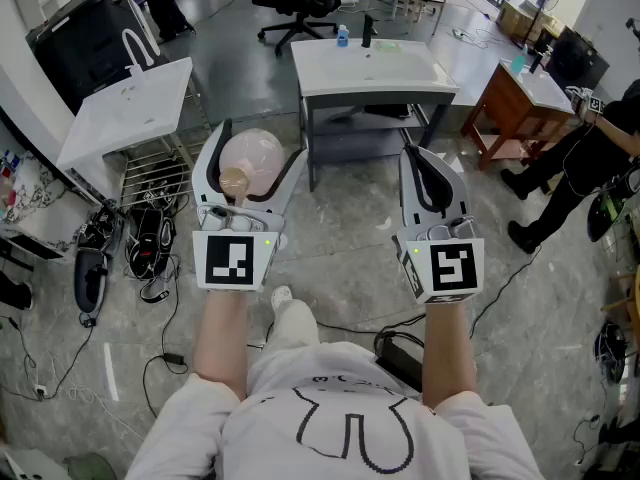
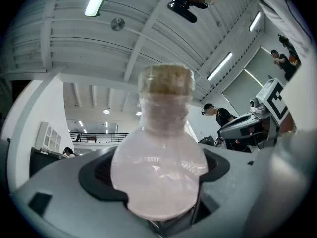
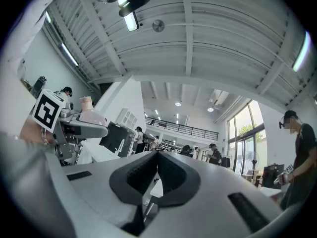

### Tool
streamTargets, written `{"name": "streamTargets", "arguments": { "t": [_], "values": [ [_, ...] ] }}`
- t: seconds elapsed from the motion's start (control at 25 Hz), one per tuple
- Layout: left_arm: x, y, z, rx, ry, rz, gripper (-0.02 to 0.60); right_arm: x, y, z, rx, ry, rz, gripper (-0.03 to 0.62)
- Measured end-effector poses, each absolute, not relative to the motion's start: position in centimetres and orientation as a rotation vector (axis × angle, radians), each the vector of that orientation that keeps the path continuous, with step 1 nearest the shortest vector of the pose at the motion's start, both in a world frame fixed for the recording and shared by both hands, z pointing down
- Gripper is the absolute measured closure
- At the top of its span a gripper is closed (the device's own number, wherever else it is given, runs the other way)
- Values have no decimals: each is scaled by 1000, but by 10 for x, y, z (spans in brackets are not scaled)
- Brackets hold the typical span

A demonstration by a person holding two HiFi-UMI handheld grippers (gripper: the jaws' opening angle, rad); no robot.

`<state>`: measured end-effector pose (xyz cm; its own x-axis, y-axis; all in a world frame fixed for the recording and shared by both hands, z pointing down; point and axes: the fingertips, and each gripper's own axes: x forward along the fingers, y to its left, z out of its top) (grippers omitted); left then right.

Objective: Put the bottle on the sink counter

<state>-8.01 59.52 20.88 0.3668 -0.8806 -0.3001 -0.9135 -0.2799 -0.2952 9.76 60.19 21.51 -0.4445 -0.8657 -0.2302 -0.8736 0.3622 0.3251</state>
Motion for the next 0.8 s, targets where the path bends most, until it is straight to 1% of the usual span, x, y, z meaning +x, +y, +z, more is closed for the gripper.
{"name": "streamTargets", "arguments": {
  "t": [0.44, 0.8],
  "values": [
    [-79, 539, 211, -2223, 1524, 166, 166, 106, 553, 223, -1702, 2542, 623, 566],
    [-76, 440, 211, -2240, 1525, 147, 166, 102, 454, 223, -1677, 2580, 592, 566]
  ]
}}
